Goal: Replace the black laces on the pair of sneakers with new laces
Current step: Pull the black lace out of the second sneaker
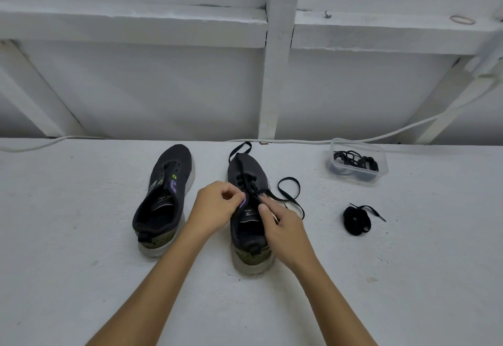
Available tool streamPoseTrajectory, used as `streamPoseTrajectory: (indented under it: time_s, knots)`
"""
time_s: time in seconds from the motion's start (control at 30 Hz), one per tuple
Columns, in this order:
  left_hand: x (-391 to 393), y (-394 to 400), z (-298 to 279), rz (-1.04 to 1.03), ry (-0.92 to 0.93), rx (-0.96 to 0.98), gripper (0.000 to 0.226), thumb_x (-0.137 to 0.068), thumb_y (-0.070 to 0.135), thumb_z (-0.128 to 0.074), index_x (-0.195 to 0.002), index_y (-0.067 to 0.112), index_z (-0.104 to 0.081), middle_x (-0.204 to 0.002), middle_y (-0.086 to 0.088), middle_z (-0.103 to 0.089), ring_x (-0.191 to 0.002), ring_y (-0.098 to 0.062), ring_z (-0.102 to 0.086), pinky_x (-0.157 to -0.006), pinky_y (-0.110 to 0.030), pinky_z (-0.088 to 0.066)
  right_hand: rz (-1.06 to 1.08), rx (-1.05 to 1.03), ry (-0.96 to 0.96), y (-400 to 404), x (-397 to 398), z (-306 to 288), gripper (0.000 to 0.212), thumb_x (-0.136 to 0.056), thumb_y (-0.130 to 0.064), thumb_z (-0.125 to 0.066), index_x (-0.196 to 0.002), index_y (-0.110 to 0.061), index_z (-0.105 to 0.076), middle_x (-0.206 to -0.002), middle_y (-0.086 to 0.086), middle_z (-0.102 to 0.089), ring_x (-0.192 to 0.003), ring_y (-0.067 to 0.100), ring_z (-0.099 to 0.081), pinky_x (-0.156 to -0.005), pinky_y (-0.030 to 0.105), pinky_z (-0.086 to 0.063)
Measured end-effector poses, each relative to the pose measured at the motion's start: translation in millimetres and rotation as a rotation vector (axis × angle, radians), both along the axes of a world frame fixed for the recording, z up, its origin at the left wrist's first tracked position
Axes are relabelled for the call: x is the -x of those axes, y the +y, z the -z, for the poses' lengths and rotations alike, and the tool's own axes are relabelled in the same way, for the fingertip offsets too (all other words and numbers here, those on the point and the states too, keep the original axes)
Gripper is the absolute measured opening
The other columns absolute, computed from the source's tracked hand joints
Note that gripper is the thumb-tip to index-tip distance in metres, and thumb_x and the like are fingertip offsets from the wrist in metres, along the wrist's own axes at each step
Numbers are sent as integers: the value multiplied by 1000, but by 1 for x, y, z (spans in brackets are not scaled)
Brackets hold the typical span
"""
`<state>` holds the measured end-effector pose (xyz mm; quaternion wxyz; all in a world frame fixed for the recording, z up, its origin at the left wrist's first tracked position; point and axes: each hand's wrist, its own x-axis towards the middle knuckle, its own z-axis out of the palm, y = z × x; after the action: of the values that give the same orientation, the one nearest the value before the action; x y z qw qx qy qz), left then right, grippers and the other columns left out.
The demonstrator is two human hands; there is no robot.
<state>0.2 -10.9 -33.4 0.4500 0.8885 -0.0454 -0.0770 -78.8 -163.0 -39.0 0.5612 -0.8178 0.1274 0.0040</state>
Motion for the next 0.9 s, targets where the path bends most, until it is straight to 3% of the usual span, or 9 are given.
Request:
streamPoseTrajectory:
  time_s: [0.07, 0.17, 0.23, 0.3, 0.33, 0.5, 0.67, 0.8, 0.9]
  knots:
    - [-4, -3, -5, 35, -40, -64, 11, -99, 28, -56, -91, 22, -62, -87, 10, -67, -82, -6, -63, -76, -27, -51, 7, 28, -4, -1, -1, 0, 34, -106, -27, -49, -137, -27, -63, -134, -16, -63, -125, -5, -53, -100, 5, -36]
    - [-11, -1, -9, 64, -28, -104, 16, -103, 30, -44, -98, 20, -55, -85, 2, -67, -72, -12, -62, -61, -21, -47, 27, -10, -21, 2, 1, 2, 34, -106, -29, -47, -136, -31, -63, -129, -17, -67, -120, -4, -57, -106, 22, -45]
    - [-14, 5, -3, 72, 109, 15, 17, -101, 34, -47, -97, 23, -59, -86, 0, -69, -77, -17, -67, -75, -27, -57, 37, -37, -30, 4, 4, 4, 35, -107, -29, -45, -136, -32, -63, -127, -18, -68, -119, -4, -59, -106, 27, -47]
    - [-12, 12, -2, 68, 257, 191, 16, -97, 38, -58, -97, 26, -67, -93, 2, -72, -92, -19, -70, -91, -40, -57, 38, -30, -45, 6, 5, 4, 35, -107, -27, -43, -135, -32, -64, -126, -18, -68, -119, -4, -58, -105, 25, -47]
    - [-10, 14, -3, 79, 281, 224, 15, -95, 39, -63, -98, 26, -71, -95, 4, -73, -95, -18, -70, -94, -38, -56, 38, -15, -54, 6, 6, 3, 35, -107, -25, -43, -135, -31, -64, -125, -17, -68, -118, -4, -58, -104, 23, -46]
    - [-8, 11, -5, 74, 161, 148, 12, -96, 34, -64, -91, 25, -70, -88, 4, -74, -85, -19, -70, -87, -36, -57, 77, 73, -67, 6, 6, 1, 32, -107, -22, -42, -124, -29, -68, -109, -15, -72, -102, -2, -63, -88, 14, -48]
    - [-10, 0, -5, -80, 223, 338, 18, -104, 27, -48, -101, 13, -61, -94, -2, -72, -92, -19, -72, -89, -45, -58, 109, 100, -71, 4, 6, 3, 27, -107, -22, -41, -98, -25, -66, -80, -12, -68, -77, -1, -61, -64, 14, -42]
    - [-4, 11, 7, 101, 267, 295, 13, -95, 37, -64, -98, 29, -74, -92, 2, -74, -95, -26, -69, -93, -46, -56, 112, 90, -82, 5, 7, 4, 27, -107, -23, -41, -106, -26, -68, -85, -12, -71, -82, -2, -62, -66, 11, -41]
    - [-6, 8, 5, 7, 172, 266, 14, -100, 27, -56, -95, 24, -68, -92, 0, -72, -87, -25, -71, -87, -46, -59, 106, 92, -79, 6, 6, 5, 28, -107, -24, -41, -111, -23, -69, -85, -11, -70, -78, 0, -61, -65, 11, -40]
